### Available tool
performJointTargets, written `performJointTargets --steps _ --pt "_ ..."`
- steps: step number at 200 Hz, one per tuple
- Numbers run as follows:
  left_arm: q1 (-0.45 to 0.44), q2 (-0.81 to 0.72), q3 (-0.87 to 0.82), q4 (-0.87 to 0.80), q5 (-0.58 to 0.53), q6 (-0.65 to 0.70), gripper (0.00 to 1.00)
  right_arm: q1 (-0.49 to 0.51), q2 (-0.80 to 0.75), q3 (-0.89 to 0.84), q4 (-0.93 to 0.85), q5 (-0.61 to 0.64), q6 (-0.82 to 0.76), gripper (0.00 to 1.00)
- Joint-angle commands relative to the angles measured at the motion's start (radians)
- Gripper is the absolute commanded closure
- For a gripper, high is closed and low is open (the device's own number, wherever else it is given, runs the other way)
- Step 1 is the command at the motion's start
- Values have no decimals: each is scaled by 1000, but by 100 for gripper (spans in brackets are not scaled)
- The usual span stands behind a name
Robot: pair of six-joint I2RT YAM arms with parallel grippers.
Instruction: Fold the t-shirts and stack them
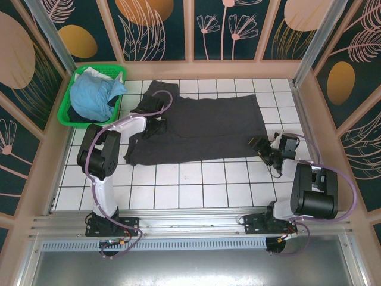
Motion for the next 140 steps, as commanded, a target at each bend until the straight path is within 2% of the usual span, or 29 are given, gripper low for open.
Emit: performJointTargets --steps 1,22,53,89,113,140 --pt "2 -16 55 -35 47 29 100 10 -14 -17 -15 0 -2 29" --pt "1 -13 84 -61 27 30 100 9 -17 -17 -17 0 -3 29" --pt "2 9 53 -79 5 63 75 9 -20 -17 -16 -2 -3 29" --pt "1 58 54 -139 2 114 57 10 -8 -17 -5 -5 1 29" --pt "0 73 73 -147 -9 125 54 9 -5 -16 -1 -8 3 29" --pt "0 116 115 -163 -10 131 56 9 -8 -17 -1 -8 3 29"
